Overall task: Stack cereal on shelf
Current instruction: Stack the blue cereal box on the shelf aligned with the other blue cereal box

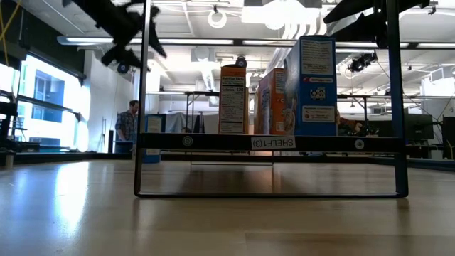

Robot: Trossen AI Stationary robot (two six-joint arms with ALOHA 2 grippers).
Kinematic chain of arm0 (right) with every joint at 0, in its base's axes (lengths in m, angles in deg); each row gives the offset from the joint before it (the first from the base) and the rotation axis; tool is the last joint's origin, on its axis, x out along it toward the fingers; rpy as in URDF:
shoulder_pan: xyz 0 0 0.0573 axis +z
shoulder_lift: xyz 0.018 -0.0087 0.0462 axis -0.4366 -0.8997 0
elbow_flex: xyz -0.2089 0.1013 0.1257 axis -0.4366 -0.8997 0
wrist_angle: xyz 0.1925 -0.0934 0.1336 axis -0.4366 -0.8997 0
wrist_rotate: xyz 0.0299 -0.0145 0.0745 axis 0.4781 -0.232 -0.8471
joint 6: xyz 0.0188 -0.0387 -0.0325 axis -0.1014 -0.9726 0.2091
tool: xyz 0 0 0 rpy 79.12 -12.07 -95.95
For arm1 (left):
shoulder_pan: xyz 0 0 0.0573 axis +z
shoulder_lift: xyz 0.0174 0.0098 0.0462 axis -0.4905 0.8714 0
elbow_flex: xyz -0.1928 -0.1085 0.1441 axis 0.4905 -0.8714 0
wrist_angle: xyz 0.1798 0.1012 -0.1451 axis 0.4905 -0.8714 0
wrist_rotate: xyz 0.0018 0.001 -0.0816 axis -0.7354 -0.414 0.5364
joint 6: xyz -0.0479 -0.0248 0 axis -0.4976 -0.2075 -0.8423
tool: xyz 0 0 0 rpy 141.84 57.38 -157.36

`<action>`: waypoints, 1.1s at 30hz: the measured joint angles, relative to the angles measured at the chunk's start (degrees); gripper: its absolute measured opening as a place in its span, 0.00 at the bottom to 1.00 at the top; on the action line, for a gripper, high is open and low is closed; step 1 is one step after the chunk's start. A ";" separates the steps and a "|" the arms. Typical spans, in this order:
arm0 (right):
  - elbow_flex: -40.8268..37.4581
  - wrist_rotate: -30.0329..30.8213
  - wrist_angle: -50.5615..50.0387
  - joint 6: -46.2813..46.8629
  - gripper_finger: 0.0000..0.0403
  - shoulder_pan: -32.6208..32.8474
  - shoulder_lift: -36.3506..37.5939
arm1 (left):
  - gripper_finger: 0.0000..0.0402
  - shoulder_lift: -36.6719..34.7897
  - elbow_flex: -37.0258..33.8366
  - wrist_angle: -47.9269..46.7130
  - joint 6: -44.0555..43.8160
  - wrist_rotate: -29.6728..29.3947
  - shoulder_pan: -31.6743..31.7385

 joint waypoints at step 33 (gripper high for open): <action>0.00 1.16 -0.07 3.90 0.59 -2.64 0.00 | 0.74 15.70 0.03 -4.32 -38.37 -12.50 10.08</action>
